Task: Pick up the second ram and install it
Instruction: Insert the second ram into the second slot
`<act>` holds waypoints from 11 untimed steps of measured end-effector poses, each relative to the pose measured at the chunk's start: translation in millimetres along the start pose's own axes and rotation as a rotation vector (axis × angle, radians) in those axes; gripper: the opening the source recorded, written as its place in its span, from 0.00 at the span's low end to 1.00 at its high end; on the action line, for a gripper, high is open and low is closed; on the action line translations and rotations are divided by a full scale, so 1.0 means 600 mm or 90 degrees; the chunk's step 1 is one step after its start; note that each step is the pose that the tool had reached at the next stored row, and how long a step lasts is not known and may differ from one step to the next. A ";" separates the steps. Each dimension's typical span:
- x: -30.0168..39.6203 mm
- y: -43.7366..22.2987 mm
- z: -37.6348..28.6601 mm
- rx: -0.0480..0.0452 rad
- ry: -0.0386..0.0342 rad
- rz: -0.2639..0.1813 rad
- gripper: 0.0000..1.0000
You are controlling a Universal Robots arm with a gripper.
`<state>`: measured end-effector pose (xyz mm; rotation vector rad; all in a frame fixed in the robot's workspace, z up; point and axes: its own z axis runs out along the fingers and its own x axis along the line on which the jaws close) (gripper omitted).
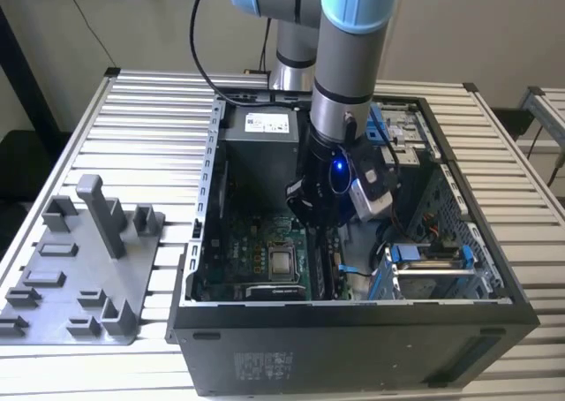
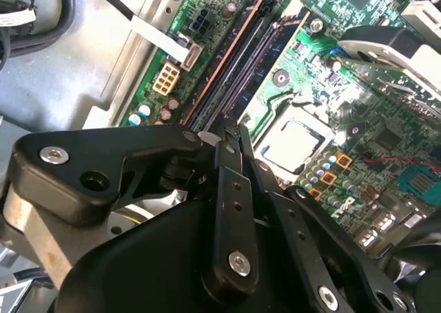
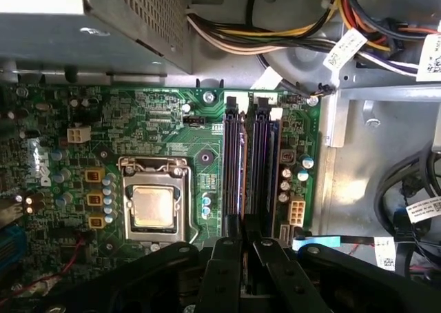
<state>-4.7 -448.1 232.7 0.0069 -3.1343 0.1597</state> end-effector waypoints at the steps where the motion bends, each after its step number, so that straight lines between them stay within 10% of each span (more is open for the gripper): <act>1: 0.000 0.001 0.000 0.0001 -0.0001 -0.001 0.13; 11: 0.001 0.005 0.006 0.0002 -0.0006 -0.007 0.13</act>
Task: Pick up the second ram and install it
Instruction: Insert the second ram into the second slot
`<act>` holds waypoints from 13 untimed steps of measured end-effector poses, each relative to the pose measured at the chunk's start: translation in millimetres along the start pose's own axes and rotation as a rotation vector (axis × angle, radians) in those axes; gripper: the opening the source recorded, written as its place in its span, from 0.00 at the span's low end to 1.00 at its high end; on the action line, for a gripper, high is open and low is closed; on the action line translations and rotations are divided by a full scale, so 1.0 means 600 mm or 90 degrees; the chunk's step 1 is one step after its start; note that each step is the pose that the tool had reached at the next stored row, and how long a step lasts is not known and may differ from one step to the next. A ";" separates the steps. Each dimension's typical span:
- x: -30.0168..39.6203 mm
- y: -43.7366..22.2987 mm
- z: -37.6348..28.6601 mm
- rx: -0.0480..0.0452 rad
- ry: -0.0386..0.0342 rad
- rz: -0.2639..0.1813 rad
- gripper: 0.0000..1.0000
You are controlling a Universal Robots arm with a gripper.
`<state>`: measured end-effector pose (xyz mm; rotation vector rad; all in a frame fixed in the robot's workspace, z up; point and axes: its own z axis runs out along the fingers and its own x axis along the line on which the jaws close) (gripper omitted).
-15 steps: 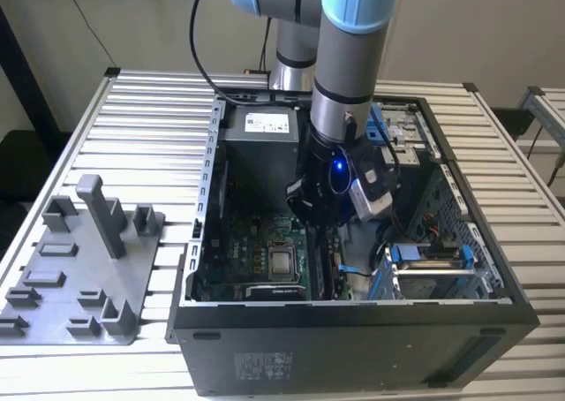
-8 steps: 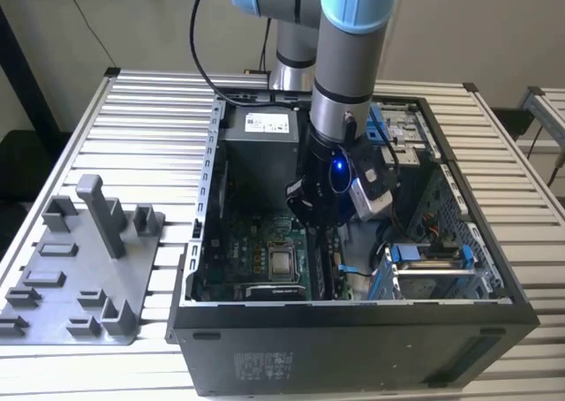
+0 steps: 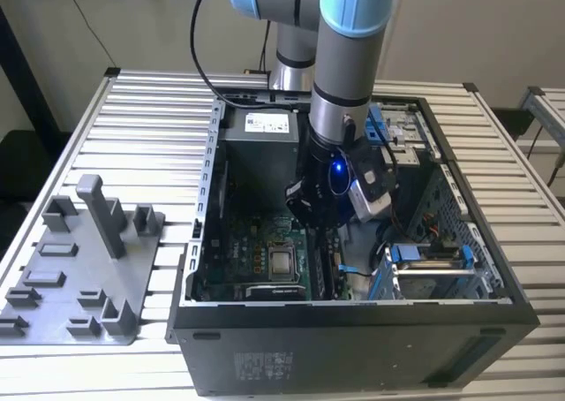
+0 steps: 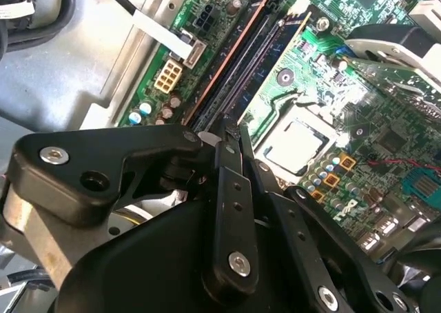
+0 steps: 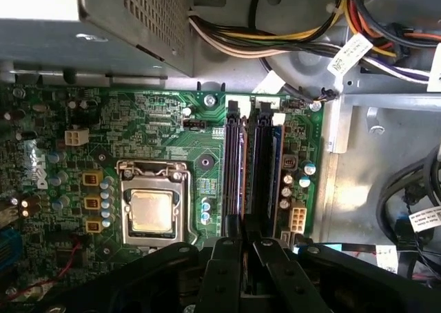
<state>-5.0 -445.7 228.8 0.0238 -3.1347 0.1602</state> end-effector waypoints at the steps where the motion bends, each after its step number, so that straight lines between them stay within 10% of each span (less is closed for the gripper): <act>1: 0.000 0.000 0.000 0.0000 0.0000 0.000 0.13; 13: 0.001 0.003 0.003 -0.0002 0.0000 0.000 0.13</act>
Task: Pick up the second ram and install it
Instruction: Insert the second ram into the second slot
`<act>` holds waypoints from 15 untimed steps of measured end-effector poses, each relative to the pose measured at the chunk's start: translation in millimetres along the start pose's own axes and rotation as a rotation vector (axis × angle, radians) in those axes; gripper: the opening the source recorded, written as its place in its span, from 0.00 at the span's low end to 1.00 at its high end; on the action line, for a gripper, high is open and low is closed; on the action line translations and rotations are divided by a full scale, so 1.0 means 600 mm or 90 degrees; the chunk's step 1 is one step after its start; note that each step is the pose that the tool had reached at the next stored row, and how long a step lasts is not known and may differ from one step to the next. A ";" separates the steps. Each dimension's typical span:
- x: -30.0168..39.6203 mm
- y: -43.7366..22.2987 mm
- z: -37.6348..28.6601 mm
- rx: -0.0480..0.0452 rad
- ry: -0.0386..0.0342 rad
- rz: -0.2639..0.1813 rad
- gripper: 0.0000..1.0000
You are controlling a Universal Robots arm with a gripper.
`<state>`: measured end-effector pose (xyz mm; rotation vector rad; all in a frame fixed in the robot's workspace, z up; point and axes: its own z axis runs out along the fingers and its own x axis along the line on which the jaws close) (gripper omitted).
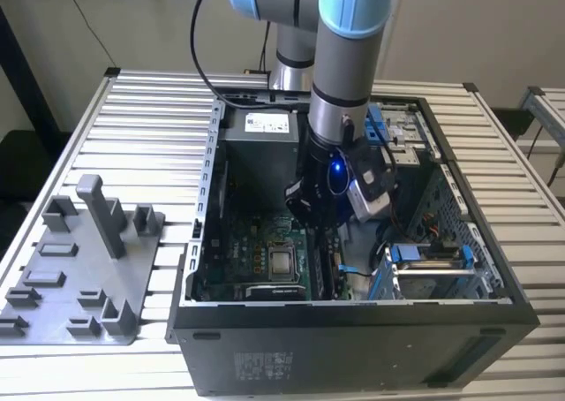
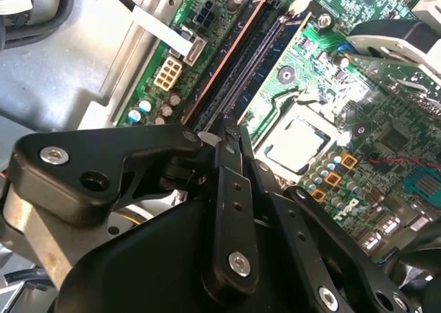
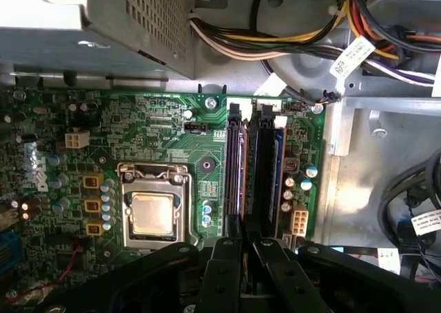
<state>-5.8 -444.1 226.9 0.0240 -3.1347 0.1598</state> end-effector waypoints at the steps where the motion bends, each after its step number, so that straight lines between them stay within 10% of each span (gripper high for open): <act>1: 0.000 0.000 0.001 0.0000 0.0000 0.000 0.13; 15: 0.000 -0.001 0.002 -0.0003 0.0004 0.005 0.13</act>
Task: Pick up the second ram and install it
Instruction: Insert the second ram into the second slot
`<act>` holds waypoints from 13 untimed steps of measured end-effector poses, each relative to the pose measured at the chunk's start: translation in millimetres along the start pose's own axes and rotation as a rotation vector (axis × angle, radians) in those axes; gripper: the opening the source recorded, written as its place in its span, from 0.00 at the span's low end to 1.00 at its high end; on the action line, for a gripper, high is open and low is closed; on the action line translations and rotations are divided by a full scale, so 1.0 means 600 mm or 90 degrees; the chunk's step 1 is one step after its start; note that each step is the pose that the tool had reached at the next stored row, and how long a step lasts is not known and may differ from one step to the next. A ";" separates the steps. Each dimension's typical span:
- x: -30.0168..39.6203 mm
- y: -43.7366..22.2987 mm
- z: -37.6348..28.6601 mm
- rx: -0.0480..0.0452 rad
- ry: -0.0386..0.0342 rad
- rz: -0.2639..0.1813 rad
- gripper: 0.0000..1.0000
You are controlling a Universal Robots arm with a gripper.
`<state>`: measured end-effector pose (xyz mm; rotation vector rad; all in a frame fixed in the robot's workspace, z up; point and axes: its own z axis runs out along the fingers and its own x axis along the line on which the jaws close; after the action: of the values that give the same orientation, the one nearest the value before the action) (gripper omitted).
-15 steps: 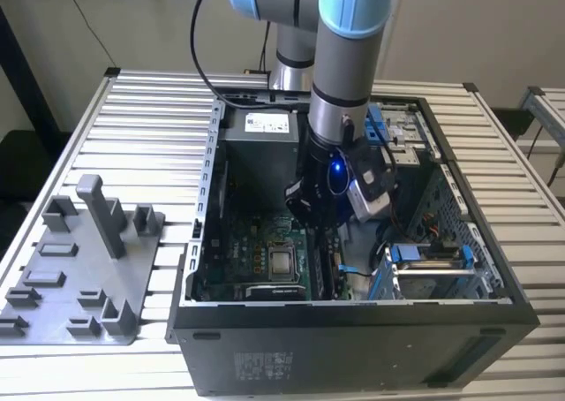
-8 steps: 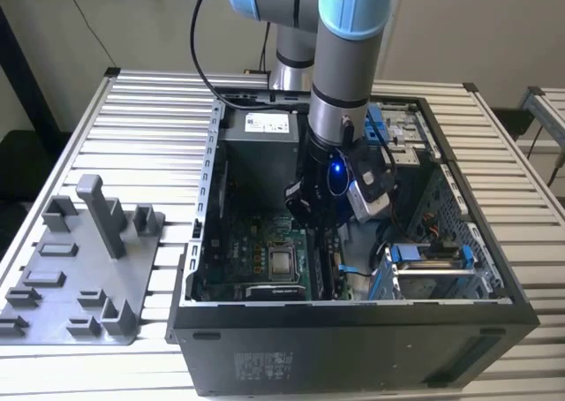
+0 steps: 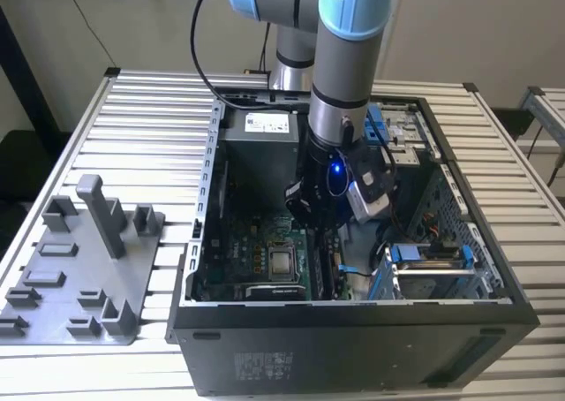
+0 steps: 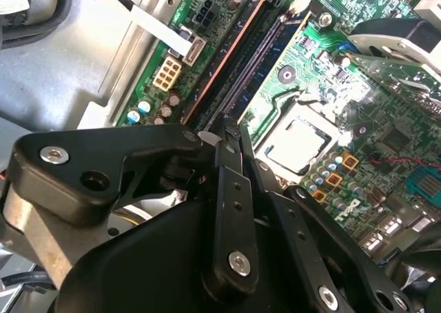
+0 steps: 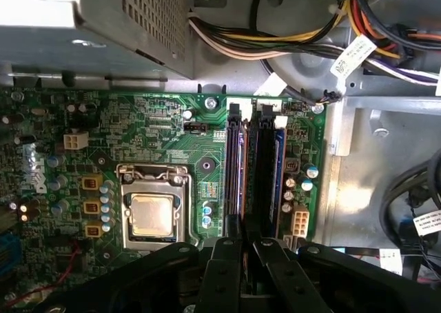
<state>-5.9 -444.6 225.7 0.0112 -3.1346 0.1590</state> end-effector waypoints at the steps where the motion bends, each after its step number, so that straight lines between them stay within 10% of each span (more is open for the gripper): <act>1: 0.000 0.000 0.000 0.0001 0.0002 0.002 0.13; 13: 0.000 0.000 0.003 0.0002 0.0028 0.026 0.13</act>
<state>-5.8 -444.9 224.0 -0.0542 -3.1318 0.1594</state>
